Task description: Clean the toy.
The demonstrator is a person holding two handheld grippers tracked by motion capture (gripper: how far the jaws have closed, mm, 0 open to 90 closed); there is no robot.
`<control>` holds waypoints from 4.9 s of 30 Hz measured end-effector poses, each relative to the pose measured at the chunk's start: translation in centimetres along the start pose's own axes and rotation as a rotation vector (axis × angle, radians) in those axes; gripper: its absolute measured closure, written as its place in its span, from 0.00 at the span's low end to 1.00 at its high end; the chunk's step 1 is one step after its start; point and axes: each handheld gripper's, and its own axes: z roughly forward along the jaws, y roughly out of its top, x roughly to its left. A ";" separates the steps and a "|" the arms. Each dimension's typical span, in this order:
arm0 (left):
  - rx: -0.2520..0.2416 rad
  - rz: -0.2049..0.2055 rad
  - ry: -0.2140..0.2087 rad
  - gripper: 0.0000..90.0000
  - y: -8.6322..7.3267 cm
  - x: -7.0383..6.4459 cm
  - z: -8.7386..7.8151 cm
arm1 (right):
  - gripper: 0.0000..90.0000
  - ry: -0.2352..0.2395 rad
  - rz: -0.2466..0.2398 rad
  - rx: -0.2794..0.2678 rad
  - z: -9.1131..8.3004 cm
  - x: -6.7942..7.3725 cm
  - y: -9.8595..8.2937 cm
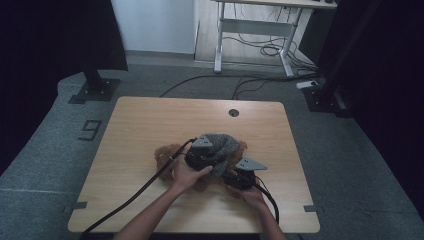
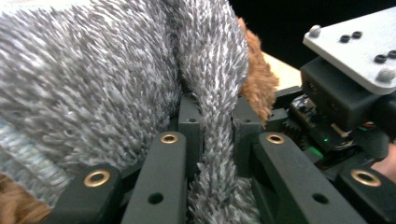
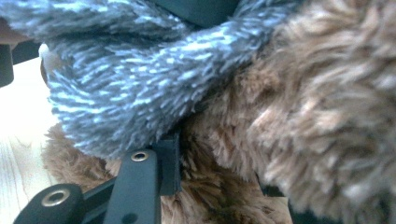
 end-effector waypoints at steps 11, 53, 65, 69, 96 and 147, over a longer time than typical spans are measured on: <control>-0.029 -0.032 0.177 0.87 -2.5 3.4 -6.1 | 0.65 -0.007 -0.004 -0.010 -0.1 0.1 0.0; 0.004 -0.143 0.203 0.88 -4.2 6.1 -6.1 | 0.55 -0.005 0.002 -0.024 -0.2 0.3 0.0; -0.075 -0.088 0.193 0.89 -7.0 3.5 -7.2 | 0.23 -0.041 0.073 -0.095 -6.0 -1.0 2.7; -0.092 -0.067 0.185 0.89 -7.9 2.4 -7.7 | 0.21 -0.044 0.057 -0.119 -7.9 -0.7 4.9; -0.107 -0.015 0.199 0.89 -9.2 1.1 -7.1 | 0.47 -0.105 0.069 0.216 -0.2 3.8 0.8; -0.068 -0.198 0.293 0.88 -9.9 8.3 -13.8 | 0.55 -0.164 0.040 0.164 0.0 2.3 0.3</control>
